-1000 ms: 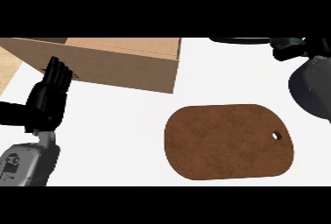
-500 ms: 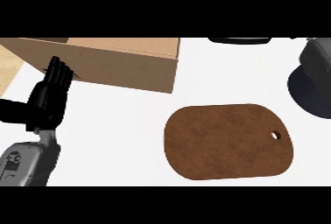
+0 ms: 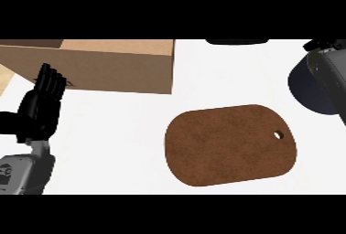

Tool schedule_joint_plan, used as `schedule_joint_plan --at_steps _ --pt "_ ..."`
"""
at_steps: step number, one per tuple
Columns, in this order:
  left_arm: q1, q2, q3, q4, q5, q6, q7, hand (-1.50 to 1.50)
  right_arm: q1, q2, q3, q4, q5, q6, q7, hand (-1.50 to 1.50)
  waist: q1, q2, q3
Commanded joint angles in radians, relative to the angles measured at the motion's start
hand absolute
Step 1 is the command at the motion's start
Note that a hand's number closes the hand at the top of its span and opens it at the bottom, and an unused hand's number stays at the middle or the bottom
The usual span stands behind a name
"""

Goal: Pick the eggplant from the cutting board and place it in the pot

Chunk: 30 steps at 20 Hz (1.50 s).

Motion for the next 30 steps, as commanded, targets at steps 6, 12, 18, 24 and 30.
schedule_joint_plan --at_steps 6,12,18,24,30 --pt "0.004 -0.003 0.010 -0.023 -0.011 0.018 0.021 0.00 0.243 -0.117 -0.096 -0.237 -0.043 -0.074 0.077 1.50 -0.021 0.002 0.000" --pt "0.050 -0.028 -0.002 -0.039 -0.019 0.003 -0.018 0.00 0.467 -0.173 -0.165 -0.378 -0.055 -0.106 0.060 1.50 0.003 0.010 0.000" --pt "0.002 -0.022 0.006 -0.041 -0.026 0.009 0.023 0.00 0.627 -0.194 -0.284 -0.404 -0.181 -0.064 -0.082 1.50 0.014 0.016 0.001" --pt "-0.040 -0.008 0.018 -0.035 -0.004 -0.022 0.056 0.00 0.676 -0.102 -0.449 -0.384 -0.421 -0.181 -0.280 -1.50 0.029 0.021 0.003" --pt "0.002 -0.052 -0.009 -0.031 -0.062 0.002 0.030 0.00 0.691 -0.112 -0.475 -0.457 -0.467 -0.160 -0.476 -1.50 0.034 0.019 0.001"
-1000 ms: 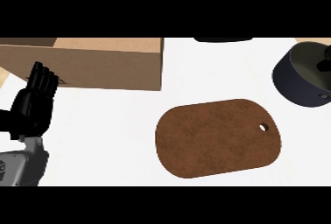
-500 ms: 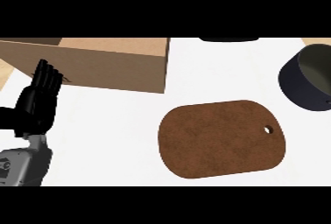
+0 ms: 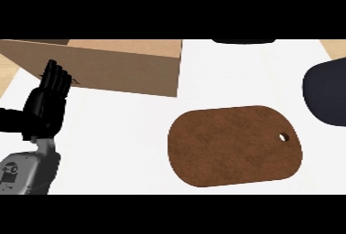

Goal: Pick the eggplant from the cutting board and place it in the pot

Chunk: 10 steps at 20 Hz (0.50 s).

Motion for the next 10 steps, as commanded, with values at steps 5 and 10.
schedule_joint_plan --at_steps 5,10 --pt "-0.018 -0.029 0.000 0.048 -0.030 0.013 -0.028 0.00 0.002 0.028 -0.093 -0.114 -0.065 -0.166 -0.146 -1.50 -0.001 0.002 0.001" --pt "0.018 0.001 0.017 -0.027 -0.008 -0.009 0.016 0.00 0.042 0.059 -0.198 -0.208 -0.125 -0.284 -0.149 -1.50 -0.002 -0.002 0.001"
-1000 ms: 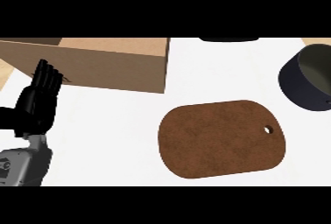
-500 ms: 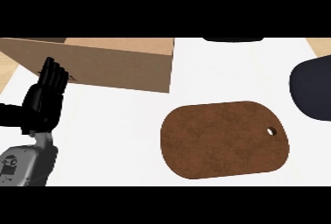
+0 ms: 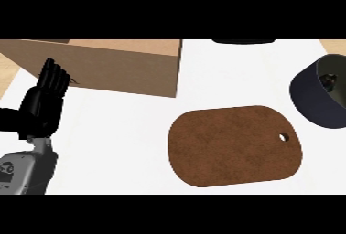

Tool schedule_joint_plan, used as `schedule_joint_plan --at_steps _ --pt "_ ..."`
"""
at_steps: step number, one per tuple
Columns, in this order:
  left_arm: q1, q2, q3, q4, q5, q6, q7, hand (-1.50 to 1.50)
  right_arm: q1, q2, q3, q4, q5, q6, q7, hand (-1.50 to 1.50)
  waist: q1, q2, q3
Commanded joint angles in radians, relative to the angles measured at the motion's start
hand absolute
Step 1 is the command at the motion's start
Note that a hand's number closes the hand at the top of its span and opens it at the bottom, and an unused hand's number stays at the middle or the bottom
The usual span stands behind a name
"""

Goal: Pick the eggplant from the cutting board and place it in the pot

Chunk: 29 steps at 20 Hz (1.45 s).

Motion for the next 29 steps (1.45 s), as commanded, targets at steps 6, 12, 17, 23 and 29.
schedule_joint_plan --at_steps 6,12,17,23,29 --pt "0.003 0.005 0.047 0.051 0.017 -0.021 -0.025 0.00 0.189 0.062 -0.171 -0.272 -0.147 -0.172 -0.114 -1.50 -0.015 0.002 -0.001" --pt "0.030 -0.009 0.036 -0.015 0.003 -0.010 -0.011 0.00 0.447 0.095 -0.283 -0.545 -0.258 -0.145 -0.203 -1.50 -0.019 -0.002 -0.001" --pt "-0.019 -0.023 0.018 0.013 -0.040 0.012 0.008 0.00 0.622 0.192 -0.351 -0.733 -0.340 -0.122 -0.258 -1.50 -0.015 0.001 -0.001" --pt "0.009 -0.047 0.021 0.042 -0.057 0.001 -0.041 0.00 0.764 0.340 -0.441 -0.826 -0.516 -0.056 -0.495 -1.50 -0.014 0.002 -0.001" --pt "-0.017 -0.047 0.041 0.031 -0.028 -0.023 -0.009 0.00 0.888 0.411 -0.579 -0.884 -0.636 0.078 -0.591 -1.50 -0.011 0.002 -0.001"
